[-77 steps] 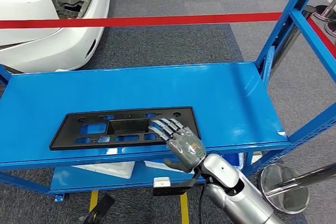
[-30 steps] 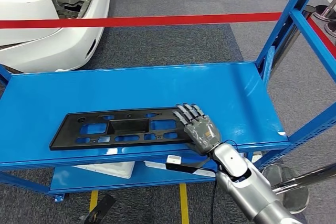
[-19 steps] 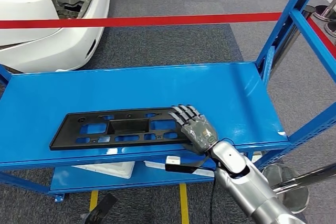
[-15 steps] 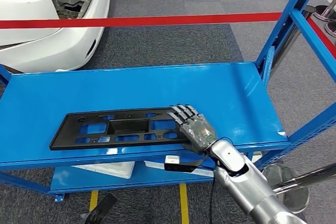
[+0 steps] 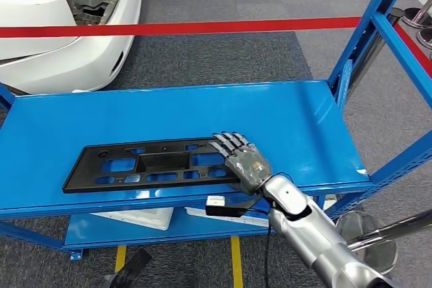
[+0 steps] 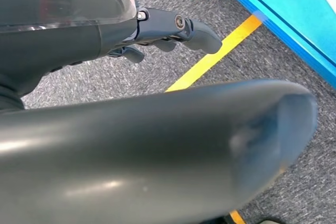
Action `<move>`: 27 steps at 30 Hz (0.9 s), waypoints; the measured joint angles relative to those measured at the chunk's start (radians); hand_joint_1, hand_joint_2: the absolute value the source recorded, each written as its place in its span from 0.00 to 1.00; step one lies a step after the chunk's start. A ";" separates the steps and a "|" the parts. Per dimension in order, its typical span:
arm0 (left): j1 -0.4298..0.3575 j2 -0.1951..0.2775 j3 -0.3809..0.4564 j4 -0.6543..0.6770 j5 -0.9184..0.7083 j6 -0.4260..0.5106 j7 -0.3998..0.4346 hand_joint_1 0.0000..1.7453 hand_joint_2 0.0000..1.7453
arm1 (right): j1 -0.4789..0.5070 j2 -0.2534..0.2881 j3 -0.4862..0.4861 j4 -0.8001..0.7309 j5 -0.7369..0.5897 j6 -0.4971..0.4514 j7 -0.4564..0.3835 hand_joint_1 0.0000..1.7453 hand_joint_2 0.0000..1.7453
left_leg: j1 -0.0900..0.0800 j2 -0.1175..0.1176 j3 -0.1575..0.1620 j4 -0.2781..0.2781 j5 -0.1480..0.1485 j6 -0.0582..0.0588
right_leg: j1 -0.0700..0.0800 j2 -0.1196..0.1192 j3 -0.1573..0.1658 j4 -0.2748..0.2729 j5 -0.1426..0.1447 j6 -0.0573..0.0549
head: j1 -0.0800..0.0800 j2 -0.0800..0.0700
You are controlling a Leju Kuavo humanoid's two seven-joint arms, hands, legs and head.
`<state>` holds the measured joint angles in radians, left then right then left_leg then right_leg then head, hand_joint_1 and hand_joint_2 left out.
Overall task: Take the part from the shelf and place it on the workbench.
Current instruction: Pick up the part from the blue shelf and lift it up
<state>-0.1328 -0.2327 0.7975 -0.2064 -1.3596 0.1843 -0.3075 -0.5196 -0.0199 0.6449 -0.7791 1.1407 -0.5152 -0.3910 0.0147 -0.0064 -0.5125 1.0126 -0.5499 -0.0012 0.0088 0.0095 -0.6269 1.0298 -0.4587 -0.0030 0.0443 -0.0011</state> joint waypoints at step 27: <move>-0.004 0.000 -0.010 0.000 0.003 0.002 0.004 0.00 0.00 | -0.024 0.013 0.014 0.095 0.002 -0.057 0.010 1.00 1.00 | 0.000 0.000 0.006 0.000 0.000 0.000 | 0.000 0.000 0.006 0.000 0.000 0.000 | 0.000 0.000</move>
<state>-0.1365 -0.2327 0.7872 -0.2064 -1.3563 0.1858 -0.3033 -0.5433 -0.0065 0.6585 -0.6837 1.1430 -0.5723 -0.3811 0.0145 -0.0064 -0.5063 1.0126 -0.5499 -0.0012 0.0087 0.0093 -0.6204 1.0296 -0.4588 -0.0029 0.0443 -0.0011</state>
